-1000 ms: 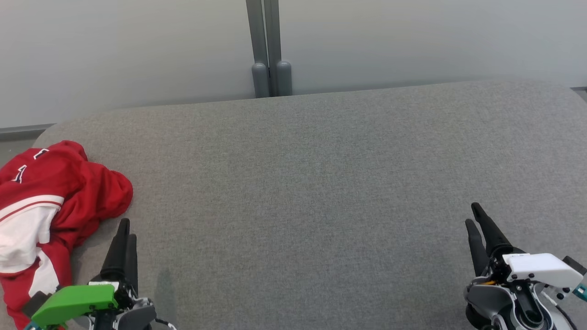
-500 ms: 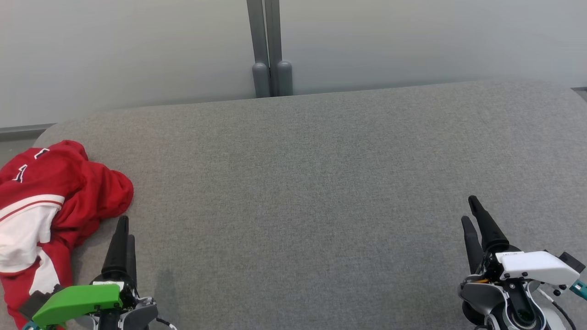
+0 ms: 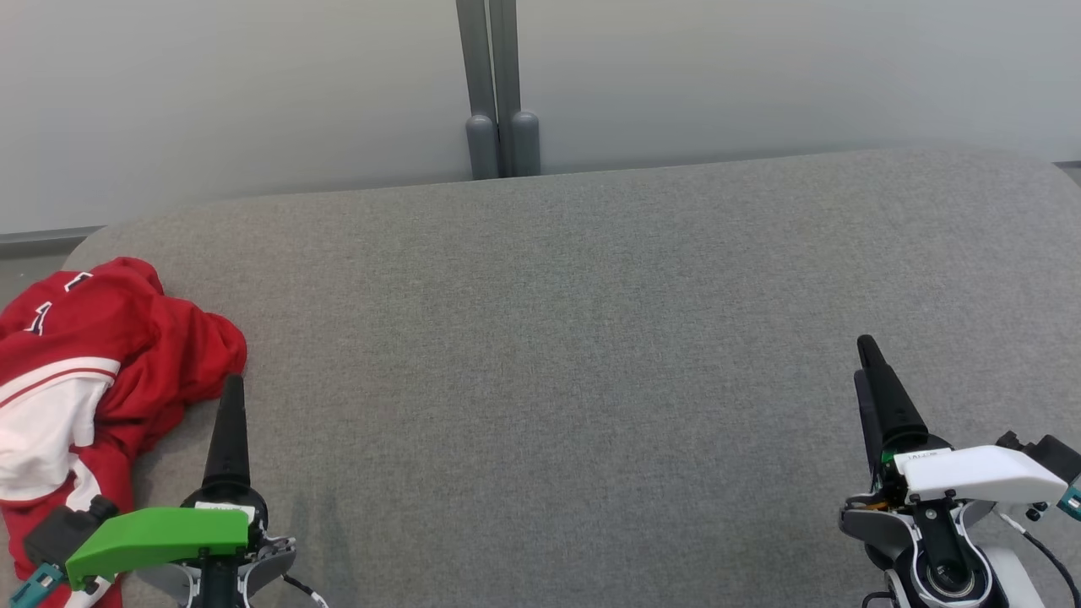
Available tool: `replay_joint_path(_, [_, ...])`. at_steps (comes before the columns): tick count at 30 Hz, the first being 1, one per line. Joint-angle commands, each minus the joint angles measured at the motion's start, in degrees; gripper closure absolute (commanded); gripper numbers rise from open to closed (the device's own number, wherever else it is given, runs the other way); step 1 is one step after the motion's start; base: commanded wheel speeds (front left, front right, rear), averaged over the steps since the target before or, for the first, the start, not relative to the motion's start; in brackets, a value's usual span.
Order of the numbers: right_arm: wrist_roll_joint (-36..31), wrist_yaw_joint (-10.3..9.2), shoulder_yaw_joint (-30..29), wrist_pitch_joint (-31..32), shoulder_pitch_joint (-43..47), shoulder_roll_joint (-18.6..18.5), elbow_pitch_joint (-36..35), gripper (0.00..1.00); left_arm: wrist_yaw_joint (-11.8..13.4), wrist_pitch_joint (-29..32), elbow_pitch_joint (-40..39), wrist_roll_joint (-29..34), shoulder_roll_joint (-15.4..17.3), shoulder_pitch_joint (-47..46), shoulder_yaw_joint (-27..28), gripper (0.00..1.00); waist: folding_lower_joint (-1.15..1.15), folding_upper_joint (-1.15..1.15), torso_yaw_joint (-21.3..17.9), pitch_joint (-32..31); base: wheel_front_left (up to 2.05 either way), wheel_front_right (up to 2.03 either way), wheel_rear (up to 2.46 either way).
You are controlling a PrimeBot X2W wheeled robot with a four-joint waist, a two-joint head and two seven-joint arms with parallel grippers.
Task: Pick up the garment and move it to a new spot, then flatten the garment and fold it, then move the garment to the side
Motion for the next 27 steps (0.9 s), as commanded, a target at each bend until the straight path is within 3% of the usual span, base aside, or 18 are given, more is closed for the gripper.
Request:
replay_joint_path(1, [-2.2,0.12,0.4,-0.7,-1.2,-0.4,-1.7,0.0,0.4,-0.7,-1.3,2.6,0.4,-1.2,-0.2,0.0,0.0,0.0,0.0,0.0,0.0,0.0,0.0])
replay_joint_path(14, [-20.2,0.13,3.3,-3.3,-1.3,-0.5,-3.7,0.0,1.3,-3.3,-2.5,21.2,0.5,-0.8,-1.9,0.0,0.0,0.0,0.3,0.2,0.0,0.0,0.0])
replay_joint_path(27, [-36.8,0.14,5.4,-5.7,-1.8,-0.6,-4.5,0.0,2.7,-5.7,-3.2,33.5,0.5,-1.0,-3.1,0.0,0.0,0.0,0.5,0.5,0.0,0.0,0.0])
